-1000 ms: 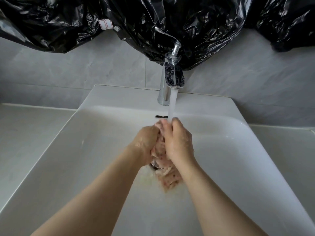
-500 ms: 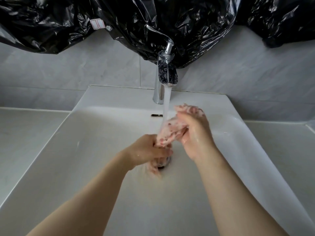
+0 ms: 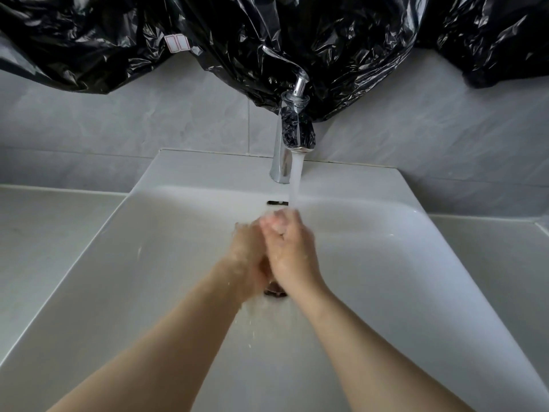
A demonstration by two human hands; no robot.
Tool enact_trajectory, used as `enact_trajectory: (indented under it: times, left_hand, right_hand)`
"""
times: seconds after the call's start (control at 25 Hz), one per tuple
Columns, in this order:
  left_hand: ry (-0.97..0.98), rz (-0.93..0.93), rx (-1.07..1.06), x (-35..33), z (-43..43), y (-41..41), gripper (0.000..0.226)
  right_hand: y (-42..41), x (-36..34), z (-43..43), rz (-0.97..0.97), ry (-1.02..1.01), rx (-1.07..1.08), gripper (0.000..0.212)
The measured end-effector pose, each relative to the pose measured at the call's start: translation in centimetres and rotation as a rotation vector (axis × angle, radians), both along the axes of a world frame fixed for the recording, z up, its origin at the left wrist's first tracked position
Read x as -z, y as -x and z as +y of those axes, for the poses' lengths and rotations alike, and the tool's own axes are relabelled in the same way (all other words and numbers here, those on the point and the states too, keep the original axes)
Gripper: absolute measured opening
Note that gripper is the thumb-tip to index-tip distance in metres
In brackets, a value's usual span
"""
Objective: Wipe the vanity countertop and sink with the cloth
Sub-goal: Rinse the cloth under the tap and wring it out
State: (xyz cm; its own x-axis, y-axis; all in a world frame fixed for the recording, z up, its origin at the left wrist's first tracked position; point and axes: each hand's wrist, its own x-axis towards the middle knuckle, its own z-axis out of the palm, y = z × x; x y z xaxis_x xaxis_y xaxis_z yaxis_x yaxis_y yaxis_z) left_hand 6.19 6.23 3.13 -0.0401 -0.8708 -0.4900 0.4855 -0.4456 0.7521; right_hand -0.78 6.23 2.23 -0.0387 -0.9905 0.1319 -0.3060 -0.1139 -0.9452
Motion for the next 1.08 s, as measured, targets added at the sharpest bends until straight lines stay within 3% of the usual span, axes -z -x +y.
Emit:
enact_trajectory:
  times: [0.08, 0.2, 0.28, 0.36, 0.44, 0.48, 0.56, 0.6, 0.64, 0.68, 0.72, 0.8, 0.84, 0.88, 0.96, 1.0, 1.08]
  left_hand:
    - [-0.024, -0.122, 0.078, -0.1, 0.3, 1.4, 0.04]
    - [0.046, -0.18, -0.001, 0.0, 0.2, 1.6, 0.034]
    - [0.008, -0.137, 0.027, -0.2, 0.4, 0.9, 0.04]
    - [-0.021, -0.193, 0.114, -0.4, 0.4, 0.3, 0.046]
    - [0.025, -0.368, 0.19, -0.9, 0.4, -0.4, 0.038]
    - [0.085, -0.477, 0.215, -1.2, 0.3, -0.9, 0.028]
    - [0.211, -0.644, 0.215, -1.5, 0.3, -1.9, 0.009]
    - [0.288, -0.662, 0.208, -1.5, 0.4, -2.2, 0.015]
    - [0.367, -0.643, 0.212, -1.3, 0.3, -2.2, 0.024]
    - [0.423, -0.618, 0.225, -1.0, 0.4, -2.0, 0.032]
    - [0.461, -0.623, 0.234, -0.6, 0.2, -1.8, 0.033]
    - [0.483, -0.753, 0.249, -0.1, 0.0, -1.5, 0.014]
    - [0.477, -0.809, 0.224, 0.1, -0.3, -1.6, 0.014]
    - [0.459, -0.83, 0.176, 0.4, -0.6, -1.8, 0.02]
    - [0.37, -0.739, 0.067, 0.3, -0.8, -2.0, 0.026]
    - [0.293, -0.586, 0.049, 0.1, -0.7, -2.0, 0.026]
    - [0.141, -0.153, 0.044, -0.4, -0.6, -1.7, 0.028]
  right_hand:
    - [1.0, -0.5, -0.6, -0.118, -0.099, 0.106, 0.016]
    - [0.9, -1.1, 0.1, 0.147, -0.138, 0.062, 0.028]
    - [0.1, -1.3, 0.8, 0.193, -0.122, 0.032, 0.03]
    - [0.3, -0.8, 0.1, 0.119, -0.128, 0.084, 0.023]
    - [1.4, -0.6, -1.0, 0.09, -0.197, 0.179, 0.028]
    - [2.2, -0.3, -1.5, 0.004, -0.235, 0.201, 0.027]
    - [3.2, -0.4, -2.5, -0.41, -0.258, 0.116, 0.021]
    - [3.5, -0.9, -2.5, -0.616, -0.274, 0.03, 0.019]
    - [3.6, -1.3, -2.5, -0.696, -0.266, -0.034, 0.02]
    - [3.7, -1.5, -2.2, -0.613, -0.225, -0.069, 0.021]
    - [3.7, -1.6, -2.0, -0.398, -0.162, -0.078, 0.021]
    - [3.6, -2.0, -1.5, 0.104, -0.017, -0.017, 0.018]
    - [3.7, -2.2, -1.5, 0.214, 0.035, 0.037, 0.015]
    - [4.1, -2.3, -1.6, 0.201, 0.054, 0.109, 0.015]
    - [4.9, -1.9, -2.5, -0.071, -0.06, 0.239, 0.029]
    - [5.0, -1.9, -2.7, -0.22, -0.192, 0.211, 0.036]
    - [5.1, -1.3, -2.7, -0.306, -0.446, -0.074, 0.055]
